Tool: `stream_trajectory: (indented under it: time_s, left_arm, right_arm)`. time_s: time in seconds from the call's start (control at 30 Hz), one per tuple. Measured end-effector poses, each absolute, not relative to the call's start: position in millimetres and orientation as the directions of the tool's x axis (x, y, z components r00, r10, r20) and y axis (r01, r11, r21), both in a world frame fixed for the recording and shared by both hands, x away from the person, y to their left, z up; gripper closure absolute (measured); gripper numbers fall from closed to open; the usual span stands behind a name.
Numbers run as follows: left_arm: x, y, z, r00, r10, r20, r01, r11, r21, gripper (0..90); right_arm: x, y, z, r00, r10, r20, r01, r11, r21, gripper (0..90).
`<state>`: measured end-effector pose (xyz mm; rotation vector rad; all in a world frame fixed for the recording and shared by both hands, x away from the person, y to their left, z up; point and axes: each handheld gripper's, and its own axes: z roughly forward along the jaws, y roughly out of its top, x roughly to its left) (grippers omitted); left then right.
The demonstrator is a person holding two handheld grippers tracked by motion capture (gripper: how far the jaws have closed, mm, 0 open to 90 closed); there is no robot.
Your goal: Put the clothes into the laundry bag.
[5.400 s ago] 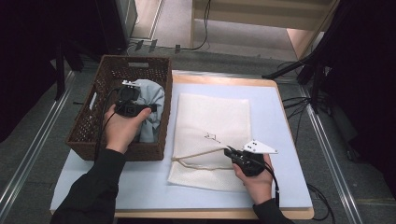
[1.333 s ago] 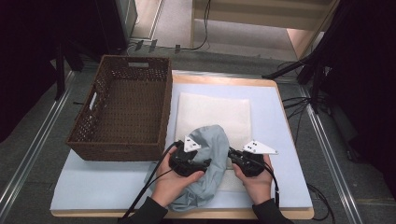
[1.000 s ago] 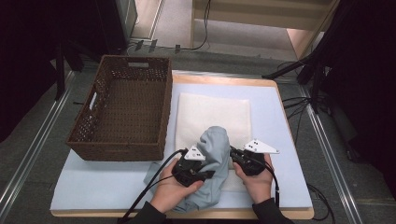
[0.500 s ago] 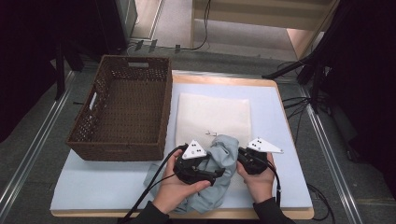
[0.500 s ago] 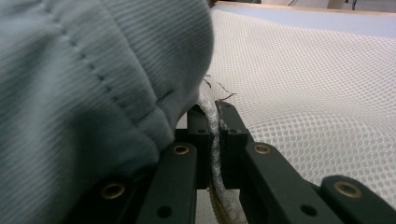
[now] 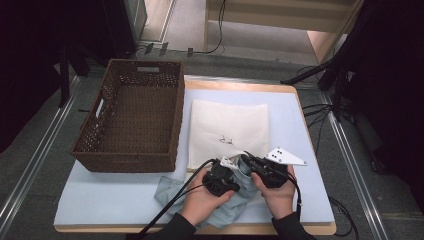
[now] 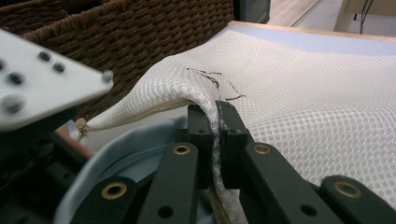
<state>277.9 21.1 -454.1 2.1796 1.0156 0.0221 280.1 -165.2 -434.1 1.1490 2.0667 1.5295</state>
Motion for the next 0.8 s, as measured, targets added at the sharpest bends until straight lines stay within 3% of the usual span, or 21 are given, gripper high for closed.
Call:
stream_trajectory:
  time_s: [0.13, 0.3, 0.5, 0.67, 0.73, 0.8]
  left_arm:
    - [279.9, 29.2, -453.8, 0.63, 0.729, -0.266, 0.672, -0.34, 0.658, 80.6]
    - [265.0, 35.2, -437.6, 0.73, 0.631, -0.263, 0.577, -0.362, 0.733, 60.4]
    - [262.8, 46.6, -420.9, 0.72, 0.64, -0.268, 0.54, -0.274, 0.796, 47.8]
    - [270.4, 28.9, -440.4, 0.729, 0.626, -0.278, 0.582, -0.353, 0.732, 50.1]
    - [278.3, 21.5, -453.6, 0.727, 0.631, -0.27, 0.617, -0.428, 0.66, 58.9]
    - [285.3, 21.7, -458.8, 0.709, 0.639, -0.297, 0.644, -0.417, 0.641, 66.3]
  right_arm:
    - [278.3, -166.6, -433.0, -0.628, 0.755, 0.19, 0.401, 0.105, 0.91, 86.7]
    - [279.1, -168.7, -433.6, -0.621, 0.759, 0.196, 0.406, 0.097, 0.909, 86.7]
    - [280.1, -167.6, -434.2, -0.619, 0.761, 0.196, 0.407, 0.097, 0.908, 86.7]
    - [278.9, -163.4, -434.7, -0.63, 0.751, 0.196, 0.411, 0.109, 0.905, 86.8]
    - [278.0, -162.5, -434.3, -0.633, 0.75, 0.194, 0.409, 0.111, 0.906, 86.8]
    - [277.1, -161.8, -434.1, -0.638, 0.745, 0.194, 0.406, 0.112, 0.907, 86.9]
